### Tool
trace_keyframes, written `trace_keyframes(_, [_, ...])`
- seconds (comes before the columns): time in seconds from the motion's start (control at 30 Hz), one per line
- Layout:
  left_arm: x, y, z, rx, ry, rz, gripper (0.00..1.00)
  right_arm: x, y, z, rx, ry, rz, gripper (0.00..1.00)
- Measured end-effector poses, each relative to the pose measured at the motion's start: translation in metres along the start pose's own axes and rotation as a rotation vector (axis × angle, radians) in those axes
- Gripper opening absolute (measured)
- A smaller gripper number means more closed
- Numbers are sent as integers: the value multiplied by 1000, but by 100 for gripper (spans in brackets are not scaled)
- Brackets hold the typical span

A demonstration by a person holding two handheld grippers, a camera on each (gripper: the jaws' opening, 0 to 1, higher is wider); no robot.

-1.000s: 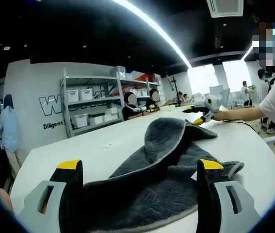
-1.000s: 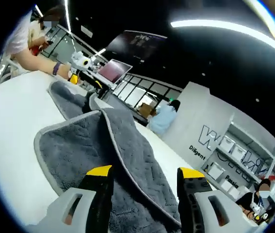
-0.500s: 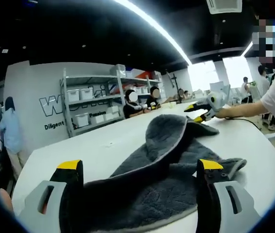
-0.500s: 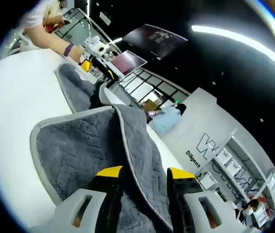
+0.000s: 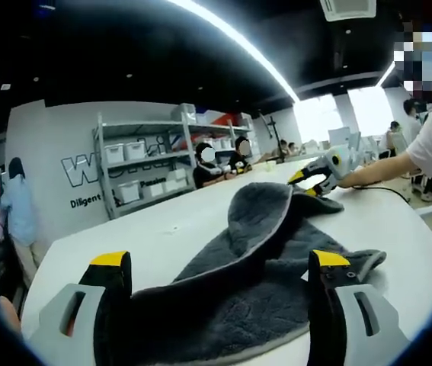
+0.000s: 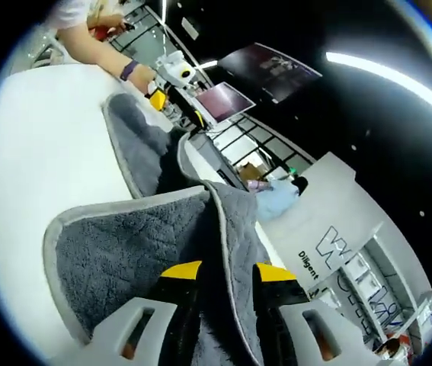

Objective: Fold the towel on the table until its edges align and the towel forms a compact rectangular stack.

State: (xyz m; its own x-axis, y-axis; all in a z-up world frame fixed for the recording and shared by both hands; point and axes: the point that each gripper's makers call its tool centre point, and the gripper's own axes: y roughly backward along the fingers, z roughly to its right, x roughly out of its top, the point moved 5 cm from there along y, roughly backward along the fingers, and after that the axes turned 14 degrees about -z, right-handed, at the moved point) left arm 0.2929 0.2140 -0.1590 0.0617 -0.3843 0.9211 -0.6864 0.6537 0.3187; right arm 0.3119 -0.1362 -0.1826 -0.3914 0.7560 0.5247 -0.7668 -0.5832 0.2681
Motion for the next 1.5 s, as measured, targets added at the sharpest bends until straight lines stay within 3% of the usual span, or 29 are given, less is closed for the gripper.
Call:
trace_keyframes(0.63, [5,-1,3,4,-13,12,94,19,-6,5,-17,91,-15,1])
trace_keyframes(0.8, [6,-1,1,3,-13,16,94,22,-5,12,-24,87,-21,0])
trace_keyframes(1.5, [7,2,-3,9,-5,24,92,52,-18,78,-118,54,-27,0])
